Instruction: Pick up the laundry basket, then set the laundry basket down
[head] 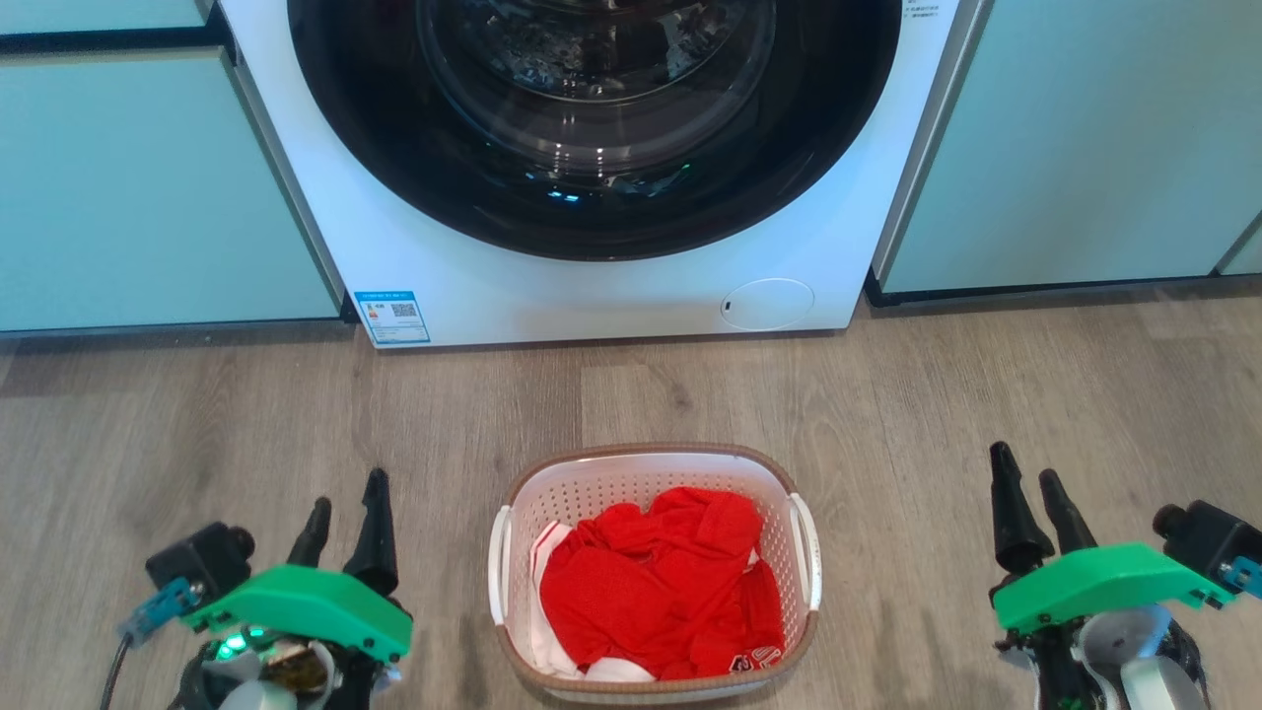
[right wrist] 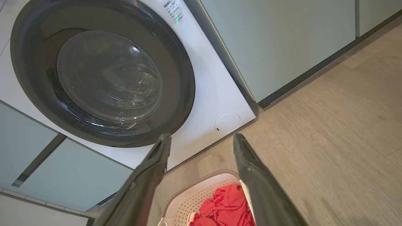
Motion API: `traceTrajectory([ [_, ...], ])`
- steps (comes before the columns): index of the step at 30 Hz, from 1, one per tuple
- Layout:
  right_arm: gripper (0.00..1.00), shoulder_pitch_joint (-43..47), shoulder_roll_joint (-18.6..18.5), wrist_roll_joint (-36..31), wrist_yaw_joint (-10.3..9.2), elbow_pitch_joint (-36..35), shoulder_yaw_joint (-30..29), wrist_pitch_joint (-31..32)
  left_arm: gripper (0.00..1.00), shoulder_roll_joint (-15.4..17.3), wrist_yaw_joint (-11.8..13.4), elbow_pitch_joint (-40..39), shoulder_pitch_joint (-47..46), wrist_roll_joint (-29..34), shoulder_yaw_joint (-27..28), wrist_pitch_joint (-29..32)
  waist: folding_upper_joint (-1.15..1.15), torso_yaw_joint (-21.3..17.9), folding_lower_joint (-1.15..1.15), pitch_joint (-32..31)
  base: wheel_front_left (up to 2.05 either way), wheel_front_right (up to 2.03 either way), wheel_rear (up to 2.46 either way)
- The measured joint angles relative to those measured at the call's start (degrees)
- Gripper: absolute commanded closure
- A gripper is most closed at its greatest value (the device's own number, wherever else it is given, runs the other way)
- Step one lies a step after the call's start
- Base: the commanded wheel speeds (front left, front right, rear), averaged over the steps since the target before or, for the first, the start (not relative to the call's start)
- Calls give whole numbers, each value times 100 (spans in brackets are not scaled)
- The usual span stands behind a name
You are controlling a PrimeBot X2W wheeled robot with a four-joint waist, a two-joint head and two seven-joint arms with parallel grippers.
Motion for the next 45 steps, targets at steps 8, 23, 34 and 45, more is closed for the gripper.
traceTrajectory([
  [8, 0, 6, -1, -587, 0, -103, 30, -126, 0, 94, 212, -129, 3, 515, -80, -122, 0, -9, 0, -23, 0, 0, 0],
  [23, 0, 23, -3, -1644, 0, -296, 148, -382, 0, 155, 423, -402, 13, 1514, -386, -375, 0, -22, 0, -36, 0, 0, 0],
  [34, 0, 28, -5, -2364, 0, -419, 261, -535, 0, 182, 495, -492, 24, 2170, -433, -548, 0, -50, 0, -27, 0, 0, 0],
  [45, 0, 146, -8, -3120, 0, -477, 326, -746, 0, 162, 489, -560, 149, 2872, -421, -731, 0, -60, 0, -28, 0, 0, 0],
])
